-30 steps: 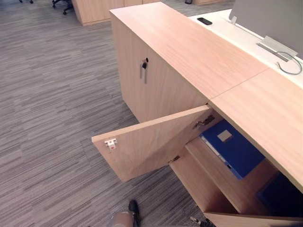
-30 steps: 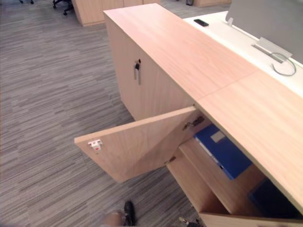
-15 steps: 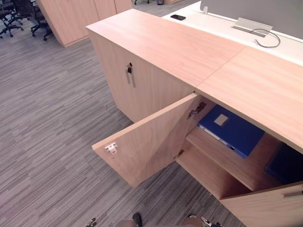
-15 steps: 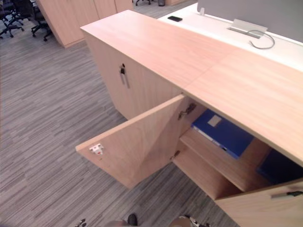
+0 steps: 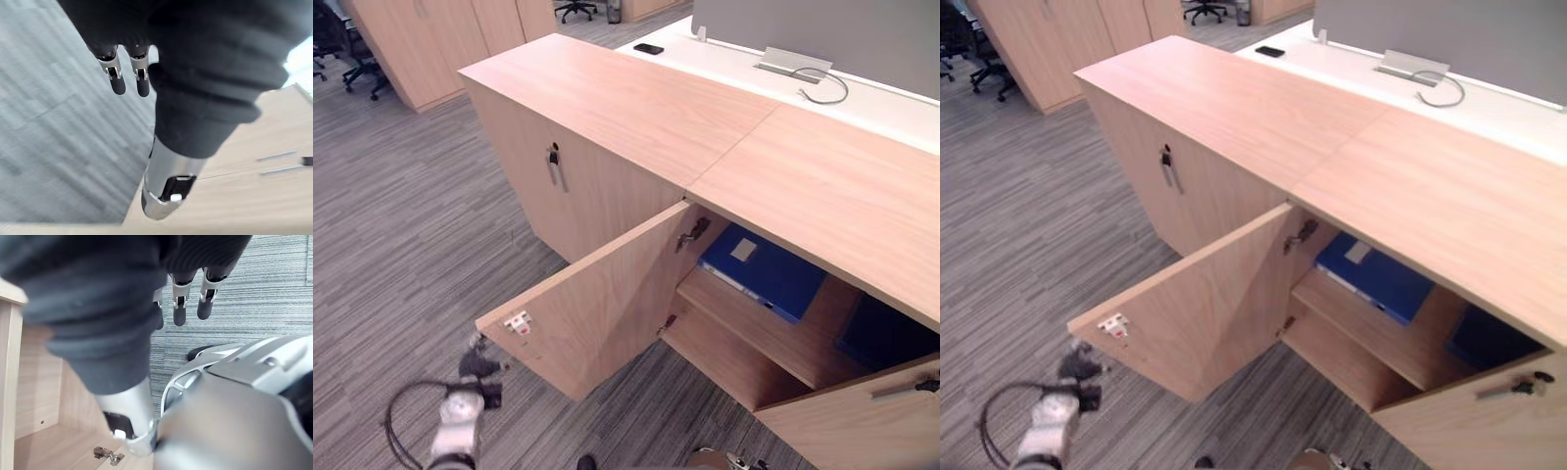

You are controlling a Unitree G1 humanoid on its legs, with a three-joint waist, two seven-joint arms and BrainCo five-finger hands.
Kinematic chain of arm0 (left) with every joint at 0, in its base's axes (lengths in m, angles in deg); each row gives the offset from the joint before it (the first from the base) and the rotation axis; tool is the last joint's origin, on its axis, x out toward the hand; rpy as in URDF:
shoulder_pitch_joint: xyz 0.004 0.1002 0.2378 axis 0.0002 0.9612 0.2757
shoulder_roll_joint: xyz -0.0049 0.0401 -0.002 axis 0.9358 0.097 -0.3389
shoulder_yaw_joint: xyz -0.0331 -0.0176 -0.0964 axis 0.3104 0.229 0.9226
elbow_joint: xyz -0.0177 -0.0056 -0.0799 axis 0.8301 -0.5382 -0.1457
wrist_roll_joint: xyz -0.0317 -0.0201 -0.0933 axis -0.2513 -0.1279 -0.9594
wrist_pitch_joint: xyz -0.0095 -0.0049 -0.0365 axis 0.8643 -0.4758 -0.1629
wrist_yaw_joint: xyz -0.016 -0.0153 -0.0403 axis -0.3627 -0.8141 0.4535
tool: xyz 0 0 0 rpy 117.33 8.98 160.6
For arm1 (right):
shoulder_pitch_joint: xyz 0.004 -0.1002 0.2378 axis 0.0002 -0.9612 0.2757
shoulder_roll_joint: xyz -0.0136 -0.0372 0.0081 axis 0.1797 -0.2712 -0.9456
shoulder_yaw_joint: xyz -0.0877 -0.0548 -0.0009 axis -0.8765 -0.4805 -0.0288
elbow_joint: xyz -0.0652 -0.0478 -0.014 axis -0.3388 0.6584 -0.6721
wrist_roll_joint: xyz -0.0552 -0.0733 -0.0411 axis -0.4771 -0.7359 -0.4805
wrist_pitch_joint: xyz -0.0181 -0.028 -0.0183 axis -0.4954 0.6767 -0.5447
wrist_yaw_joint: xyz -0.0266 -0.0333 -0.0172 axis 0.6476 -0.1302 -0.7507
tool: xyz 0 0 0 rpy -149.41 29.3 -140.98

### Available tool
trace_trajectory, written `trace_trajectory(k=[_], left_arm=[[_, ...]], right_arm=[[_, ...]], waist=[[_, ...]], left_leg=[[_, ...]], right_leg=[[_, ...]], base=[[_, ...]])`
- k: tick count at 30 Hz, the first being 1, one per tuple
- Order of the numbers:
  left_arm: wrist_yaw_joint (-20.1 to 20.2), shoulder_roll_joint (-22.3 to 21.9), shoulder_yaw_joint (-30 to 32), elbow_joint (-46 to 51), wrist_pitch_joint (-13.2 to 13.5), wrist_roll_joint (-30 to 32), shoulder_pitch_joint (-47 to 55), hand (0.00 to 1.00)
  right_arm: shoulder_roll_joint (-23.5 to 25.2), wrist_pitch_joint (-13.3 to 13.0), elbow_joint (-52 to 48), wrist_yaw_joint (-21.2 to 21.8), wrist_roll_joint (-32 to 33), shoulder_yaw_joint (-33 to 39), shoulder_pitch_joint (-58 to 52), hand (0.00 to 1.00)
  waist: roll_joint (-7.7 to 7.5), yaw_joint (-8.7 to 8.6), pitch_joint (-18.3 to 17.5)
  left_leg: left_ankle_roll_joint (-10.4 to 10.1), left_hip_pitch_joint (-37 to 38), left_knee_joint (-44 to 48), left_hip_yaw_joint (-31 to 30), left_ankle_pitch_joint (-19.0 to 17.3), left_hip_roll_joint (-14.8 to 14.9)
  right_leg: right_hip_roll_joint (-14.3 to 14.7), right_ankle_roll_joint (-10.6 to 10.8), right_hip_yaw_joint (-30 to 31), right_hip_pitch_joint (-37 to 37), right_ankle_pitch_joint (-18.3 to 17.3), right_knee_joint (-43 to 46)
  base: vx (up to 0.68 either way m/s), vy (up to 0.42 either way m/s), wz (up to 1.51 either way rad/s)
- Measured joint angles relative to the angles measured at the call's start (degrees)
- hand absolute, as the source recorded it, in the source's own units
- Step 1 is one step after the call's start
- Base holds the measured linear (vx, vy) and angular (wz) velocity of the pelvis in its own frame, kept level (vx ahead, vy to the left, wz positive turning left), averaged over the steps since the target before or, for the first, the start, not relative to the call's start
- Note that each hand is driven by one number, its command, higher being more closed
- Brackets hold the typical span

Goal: Walk over to the cabinet, pick up the folder, carry it to the office cabinet, place the folder inside the office cabinet, then close the office cabinet door

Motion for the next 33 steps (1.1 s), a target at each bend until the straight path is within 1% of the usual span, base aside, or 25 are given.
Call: trace_trajectory(k=[3, 5, 6, 8, 9, 10, 14, 15, 16, 17, 18, 19, 20, 21, 22, 24, 26, 28, 29, 31, 32, 33], left_arm=[[-0.74, 3.08, -2.17, -0.12, -0.18, 1.28, -5.46, 0.00], [-1.20, 4.59, -4.09, -0.11, -0.22, 1.76, -6.72, 0.00], [-1.71, 4.85, -6.59, 0.49, -0.25, 2.27, -7.75, 0.00], [-1.92, 4.83, -9.41, 1.15, -0.25, 3.05, -8.75, 0.00], [-1.24, 5.26, -11.58, 1.48, -0.09, 3.35, -8.72, 0.00], [-1.19, 5.19, -12.17, 1.68, -0.09, 3.34, -8.64, 0.00], [-0.02, 5.17, -16.72, 7.35, 0.10, 3.51, -4.64, 0.00], [0.83, 4.83, -18.84, 9.76, 0.55, 3.52, -2.72, 0.00], [1.65, 4.39, -22.33, 11.22, 1.17, 3.52, -1.00, 0.00], [1.94, 3.88, -24.32, 11.26, 1.29, 3.46, -0.28, 0.00], [3.83, 2.46, -27.41, 11.24, 1.41, 3.42, 0.89, 0.00], [4.57, 1.60, -29.26, 11.18, 1.45, 3.42, 1.39, 0.00], [6.16, -0.36, -32.67, 10.72, 1.76, 3.42, 2.38, 0.00], [6.72, -3.11, -34.43, 9.16, 1.85, 3.44, 3.24, 0.00], [7.41, -4.00, -35.00, 8.32, 1.87, 3.39, 3.61, 0.00], [9.95, -6.36, -38.74, 5.42, 1.91, 3.32, 5.39, 0.00], [10.64, -7.78, -40.25, 4.04, 1.91, 2.91, 6.20, 0.00], [11.29, -8.29, -41.44, 3.14, 1.93, 2.86, 6.18, 0.00], [11.75, -8.47, -42.17, 2.34, 1.88, 2.71, 6.03, 0.00], [12.24, -9.63, -43.02, 2.20, 1.87, 2.61, 6.31, 0.00], [12.49, -10.33, -43.02, 2.21, 1.84, 1.62, 6.45, 0.00], [12.42, -10.99, -42.85, 2.19, 1.66, 0.71, 6.56, 0.00]], right_arm=[[-0.10, -0.06, -0.18, 0.37, 0.01, -0.22, -0.44, 0.00], [-0.15, -0.08, -0.19, 0.43, 0.00, -0.17, -0.81, 0.00], [-0.14, -0.06, -0.14, 0.78, -0.01, -0.09, -1.32, 0.00], [0.00, -0.07, -0.14, 0.99, 0.00, 0.26, -1.53, 0.00], [0.12, -0.07, -0.15, 1.17, 0.01, 0.92, -1.90, 0.00], [0.12, -0.07, -0.14, 1.20, 0.01, 1.02, -2.10, 0.00], [0.18, -0.06, -0.15, 1.25, 0.01, 1.26, -2.72, 0.00], [0.18, -0.08, 0.14, 1.27, 0.69, 1.62, -2.82, 0.00], [0.41, -0.03, 0.32, 1.30, 2.11, 1.95, -2.82, 0.00], [0.75, 0.00, 0.34, 1.31, 2.53, 2.50, -2.82, 0.00], [1.18, -0.01, 0.43, 1.29, 4.32, 3.46, -3.08, 0.00], [1.44, -0.02, 0.46, 1.29, 4.93, 3.70, -3.32, 0.00], [2.00, -0.02, 0.56, 1.29, 6.58, 4.32, -3.59, 0.00], [2.58, 0.00, 0.62, 1.25, 7.25, 5.75, -3.61, 0.00], [2.78, 0.02, 0.85, 1.21, 7.60, 6.12, -3.62, 0.00], [3.42, 0.08, 1.56, 1.14, 9.04, 8.08, -3.65, 0.00], [3.53, 0.09, 1.97, 1.09, 9.15, 9.08, -3.87, 0.00], [3.79, 0.12, 2.11, 1.02, 9.61, 10.38, -3.95, 0.00], [3.82, 0.12, 2.10, 1.02, 10.40, 10.55, -4.24, 0.00], [3.45, 0.28, 2.64, 0.81, 11.46, 12.78, -5.15, 0.00], [2.79, 0.37, 3.52, 0.75, 11.42, 13.75, -5.61, 0.00], [2.40, 0.39, 4.18, 0.62, 11.44, 15.05, -5.55, 0.00]], waist=[[-0.02, -0.22, -0.01], [-0.05, -0.24, 0.01], [-0.09, -0.16, -0.02], [-0.16, -0.23, -0.06], [-0.16, -0.03, -0.06], [-0.18, 0.05, -0.06], [-0.31, 0.22, -0.03], [-0.28, 0.41, -0.21], [-0.44, 0.42, -0.12], [-0.48, 0.39, -0.11], [-0.47, 0.19, -0.26], [-0.48, 0.00, -0.37], [-0.57, -0.29, -0.53], [-0.66, -0.52, -0.65], [-0.68, -0.65, -0.67], [-0.82, -2.18, -0.58], [-1.23, -2.99, -0.31], [-1.34, -2.70, -0.23], [-1.37, -3.46, -0.16], [-1.18, -4.34, -0.01], [-1.12, -4.42, -0.02], [-1.15, -3.93, 0.02]], left_leg=[[-0.02, 0.28, 0.02, 0.24, -0.01, -0.07], [-0.03, 0.63, 0.02, 0.37, -0.02, -0.09], [-0.07, 0.95, 0.01, 0.36, -0.04, -0.10], [-0.07, 0.99, 0.00, 0.36, -0.05, -0.18], [-0.07, 0.91, -0.02, 0.46, -0.05, -0.27], [-0.07, 0.92, -0.03, 0.49, -0.05, -0.28], [-0.11, 0.96, -0.06, 1.04, -0.45, -0.35], [-0.11, 0.73, -0.08, 1.22, -0.58, -0.34], [-0.01, 0.74, -0.08, 1.82, -0.65, -0.33], [-0.03, 0.82, -0.08, 2.19, -0.64, -0.34], [-0.08, 0.97, -0.08, 2.89, -0.74, -0.39], [-0.09, 0.99, -0.07, 3.11, -0.79, -0.44], [-0.03, 0.99, -0.07, 3.92, -0.87, -0.52], [0.15, 1.06, -0.05, 5.15, -0.76, -0.59], [0.15, 1.18, -0.03, 5.75, -0.77, -0.64], [0.00, 2.63, 0.00, 7.97, -0.98, -0.66], [-0.04, 3.75, 0.02, 10.04, -1.37, -0.71], [0.04, 4.43, 0.02, 12.92, -1.71, -0.88], [0.05, 4.54, 0.04, 14.17, -1.67, -0.62], [-0.20, 5.01, 0.14, 15.70, -2.03, 0.03], [-0.09, 4.84, -0.01, 17.16, -2.61, 0.02], [-0.14, 4.91, -0.02, 18.80, -2.87, 0.24]], right_leg=[[-0.13, 0.00, 0.10, -0.01, 0.00, 0.42], [-0.33, -0.01, 0.16, -0.02, 0.00, 1.13], [-0.55, -0.05, 0.21, -0.01, -0.03, 2.01], [-0.72, -0.09, 0.23, -0.10, -0.04, 2.38], [-0.78, -0.10, 0.41, -0.23, -0.04, 2.39], [-0.80, -0.10, 0.46, -0.23, -0.04, 2.41], [-0.80, -0.18, 1.41, -0.41, 0.01, 2.67], [-0.80, -0.49, 1.76, -0.94, 0.23, 2.77], [-0.81, -0.70, 1.93, -1.43, 0.38, 3.11], [-0.81, -0.77, 2.15, -1.67, 0.42, 3.32], [-0.79, -0.84, 2.89, -2.14, 0.46, 3.63], [-0.79, -0.84, 3.08, -2.33, 0.46, 3.67], [-0.78, -0.84, 3.38, -2.94, 0.46, 3.74], [-0.68, -0.89, 4.27, -3.73, 0.44, 3.81], [-0.56, -0.92, 4.95, -4.12, 0.42, 3.89], [-0.10, -1.07, 6.36, -4.33, 0.34, 3.96], [0.36, -1.39, 7.58, -4.54, 0.38, 3.73], [1.34, -2.10, 8.94, -5.49, 0.91, 2.87], [1.95, -2.35, 9.39, -5.74, 1.49, 1.94], [2.35, -2.72, 7.77, -5.89, 2.22, 0.67], [-0.31, -4.06, -0.53, -5.27, 1.81, 0.98], [-2.73, -5.00, -7.78, -4.67, 2.40, 1.72]], base=[[0.00, 0.000, 0.00], [0.00, 0.000, 0.00], [0.01, 0.008, 0.03], [0.00, 0.004, 0.02], [0.00, 0.000, 0.00], [0.00, 0.000, 0.00], [-0.03, 0.002, -0.05], [-0.02, 0.011, -0.13], [-0.01, 0.018, -0.17], [0.00, 0.018, -0.26], [0.00, 0.020, -0.24], [0.01, 0.022, -0.31], [0.02, 0.028, -0.37], [0.03, 0.029, -0.44], [0.04, 0.027, -0.48], [0.05, 0.023, -0.45], [0.01, 0.016, -0.61], [-0.04, 0.020, -0.76], [-0.07, 0.012, -0.60], [-0.08, 0.010, -0.47], [-0.05, 0.038, -0.66], [0.00, 0.052, -0.97]])
